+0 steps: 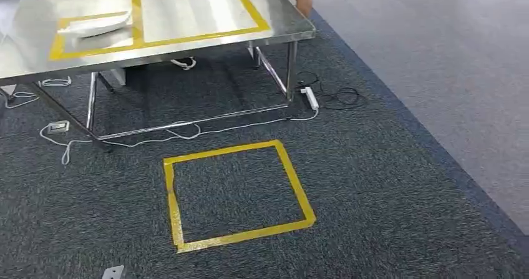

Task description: Take the parts from the cabinet and place them on the table.

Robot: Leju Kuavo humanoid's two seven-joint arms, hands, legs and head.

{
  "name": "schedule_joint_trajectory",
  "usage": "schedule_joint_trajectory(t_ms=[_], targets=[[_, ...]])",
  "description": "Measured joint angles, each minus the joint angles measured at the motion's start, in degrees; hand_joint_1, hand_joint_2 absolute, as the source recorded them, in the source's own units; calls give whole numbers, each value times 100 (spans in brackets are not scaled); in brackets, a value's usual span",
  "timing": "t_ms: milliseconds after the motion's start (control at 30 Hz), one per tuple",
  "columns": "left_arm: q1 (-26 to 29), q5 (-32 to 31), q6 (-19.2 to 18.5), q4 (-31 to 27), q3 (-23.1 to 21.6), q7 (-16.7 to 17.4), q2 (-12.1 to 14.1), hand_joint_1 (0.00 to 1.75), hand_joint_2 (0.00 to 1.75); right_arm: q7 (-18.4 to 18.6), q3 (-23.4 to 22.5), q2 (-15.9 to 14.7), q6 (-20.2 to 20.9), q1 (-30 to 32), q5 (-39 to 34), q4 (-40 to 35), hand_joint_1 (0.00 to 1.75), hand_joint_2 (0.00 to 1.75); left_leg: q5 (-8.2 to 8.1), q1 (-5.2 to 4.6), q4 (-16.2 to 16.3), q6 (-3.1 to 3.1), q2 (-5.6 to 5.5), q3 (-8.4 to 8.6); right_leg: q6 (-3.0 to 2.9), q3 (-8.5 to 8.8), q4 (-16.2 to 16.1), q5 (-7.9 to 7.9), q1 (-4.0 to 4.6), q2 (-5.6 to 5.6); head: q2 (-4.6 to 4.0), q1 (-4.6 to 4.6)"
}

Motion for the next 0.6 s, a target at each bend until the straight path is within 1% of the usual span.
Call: schedule_joint_trajectory(t_ms=[33, 67, 100, 133, 167, 200, 233, 267, 300, 333, 367, 400, 433, 467, 500, 533, 567, 600], targets=[[-35, 11, 85, 0, 11, -2, -44, 0, 0, 13, 17, 0, -43, -12, 35, 0, 0, 0, 286, 16, -567, 10, -116, 275, 23, -1, 9, 10, -10, 87, 0, -4], [-60, 13, 111, 2, 24, -2, -91, 0, 0, 17, 28, 0, -79, -26, 57, 0, 0, 0, 403, 52, -969, -1, -438, 469, 53, -24, 17, 20, -14, 146, 0, -4], [-82, 13, 118, 4, 39, -4, -133, 0, 0, 31, 57, -2, -107, -53, 79, 0, 0, 0, 341, 79, -1198, 20, -488, 536, 90, -91, 112, -2, 31, 226, 0, -9], [-104, 11, 96, 9, 44, -4, -160, 0, 0, 31, 74, -2, -120, -56, 92, 0, 0, 0, 343, 58, -1124, 46, -436, 494, 121, -137, 87, 28, 14, 282, 0, 4], [-121, 13, 81, 11, 46, -22, -192, 0, 0, 31, 87, -4, -131, -42, 100, 0, 0, 0, 336, 39, -1105, 88, -384, 471, 157, -159, 79, 50, -2, 335, 0, -17], [-129, 17, 56, 11, 48, -61, -212, 0, 0, 31, 94, -4, -135, -15, 105, 0, 0, 0, 343, 22, -1096, 123, -330, 472, 183, -213, 66, 68, -17, 380, 0, 0], [-135, 17, 39, 11, 48, -109, -240, 0, 0, 28, 96, -9, -140, 2, 109, 0, 0, 0, 369, 62, -1115, 179, -234, 472, 210, -220, 81, 67, -31, 441, 0, -4], [-151, 17, 35, 9, 54, -138, -242, 0, 0, 24, 98, -15, -142, 8, 116, 0, 0, 0, 377, 54, -1116, 219, -165, 474, 226, -242, 179, -12, -4, 131, 0, 13], [-154, 20, 35, 9, 61, -151, -242, 0, 0, 24, 103, -15, -144, -2, 129, 0, 0, 0, 379, 41, -1116, 255, -111, 469, 251, -368, 445, -220, 7, -156, 0, 59], [-145, 39, 41, 9, 81, -153, -242, 0, 0, 26, 109, -15, -146, -17, 162, 0, 0, 0, 380, 25, -1116, 264, -26, 463, 277, -568, 888, -484, -2, -297, 0, 59], [-128, 70, 45, 11, 109, -155, -242, 0, 0, 28, 120, -15, -151, -33, 177, 0, 0, 0, 380, 13, -1115, 265, 66, 458, 289, -808, 1422, -736, -12, -363, 0, 61], [-117, 76, 48, 9, 135, -162, -242, 0, 0, 28, 135, -15, -153, -33, 181, 0, 0, 0, 378, 8, -1113, 268, 168, 450, 299, -1007, 1878, -908, -21, -387, 0, 59], [-118, 78, 52, 11, 149, -162, -242, 0, 0, 29, 149, -15, -155, -22, 181, 0, 0, 0, 377, 7, -1113, 268, 251, 447, 301, -1058, 2022, -913, -25, -392, 0, 59], [-123, 76, 65, 11, 153, -138, -247, 0, 0, 28, 151, -15, -164, -8, 183, 0, 0, 0, 376, 7, -1112, 266, 321, 450, 301, -958, 1886, -796, -25, -400, 0, 61], [-134, 68, 76, 11, 153, -81, -249, 0, 0, 28, 151, -15, -164, -3, 188, 0, 0, 0, 370, 7, -1112, 257, 381, 457, 292, -743, 1507, -595, -25, -424, 0, 63], [-140, 63, 94, 11, 153, -19, -256, 0, 0, 28, 151, -15, -162, -7, 197, 0, 0, 0, 362, 9, -1112, 244, 455, 473, 279, -420, 933, -350, -24, -498, 0, 61], [-143, 61, 107, 11, 155, 26, -267, 0, 0, 28, 155, -15, -157, -17, 223, 0, 0, 0, 347, 5, -1111, 218, 517, 498, 271, -91, 386, -163, -21, -733, 0, 61], [-142, 63, 128, 11, 162, 48, -266, 0, 0, 28, 170, -15, -142, -34, 242, 0, 0, 0, 324, -54, -1093, 175, 559, 507, 249, 6, 157, -193, 11, -964, 0, 70]])
